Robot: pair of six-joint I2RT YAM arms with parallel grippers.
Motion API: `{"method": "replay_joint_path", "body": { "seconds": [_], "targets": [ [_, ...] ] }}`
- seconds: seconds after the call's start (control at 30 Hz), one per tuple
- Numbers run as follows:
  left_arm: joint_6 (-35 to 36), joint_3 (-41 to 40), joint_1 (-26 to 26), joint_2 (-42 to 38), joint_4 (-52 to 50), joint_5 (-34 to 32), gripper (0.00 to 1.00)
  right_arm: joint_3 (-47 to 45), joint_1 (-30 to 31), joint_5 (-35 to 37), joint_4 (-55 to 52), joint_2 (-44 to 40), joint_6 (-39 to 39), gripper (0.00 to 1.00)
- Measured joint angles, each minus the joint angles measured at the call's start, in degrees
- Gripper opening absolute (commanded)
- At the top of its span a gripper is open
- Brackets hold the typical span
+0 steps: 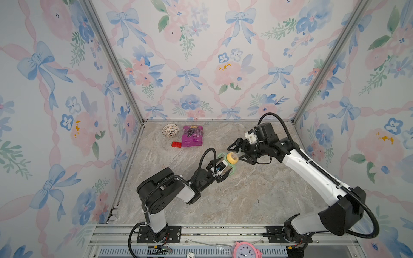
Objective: Assemble the baby bottles
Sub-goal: Screw the nipple onto the baby bottle.
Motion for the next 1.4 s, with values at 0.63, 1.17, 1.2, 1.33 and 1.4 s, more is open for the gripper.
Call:
{"method": "replay_joint_path", "body": {
  "seconds": [0.63,1.17,1.2,1.33,1.4],
  "targets": [
    [-18.71,-0.61,4.94,-4.92,-1.4,32.0,0.0,16.04,-1.31,-8.48,-25.88,2.34,-59.84,0.95],
    [-20.22,-0.42,4.94,-4.92,-2.03,36.02,0.0,14.95,1.95,-7.19,-29.73,6.4,-78.01,0.96],
    [-20.22,-0.37,4.94,-4.92,-2.05,36.06,0.0,14.67,1.95,-7.19,-29.64,6.43,-78.49,0.96],
    [-20.22,-0.31,4.94,-4.92,-2.05,36.44,0.0,12.9,1.95,-7.3,-29.09,6.43,-79.87,0.96],
    [-20.24,-0.22,4.94,-4.92,-2.08,36.61,0.0,11.93,1.95,-7.37,-28.7,6.43,-80.32,0.96]
  ]
}}
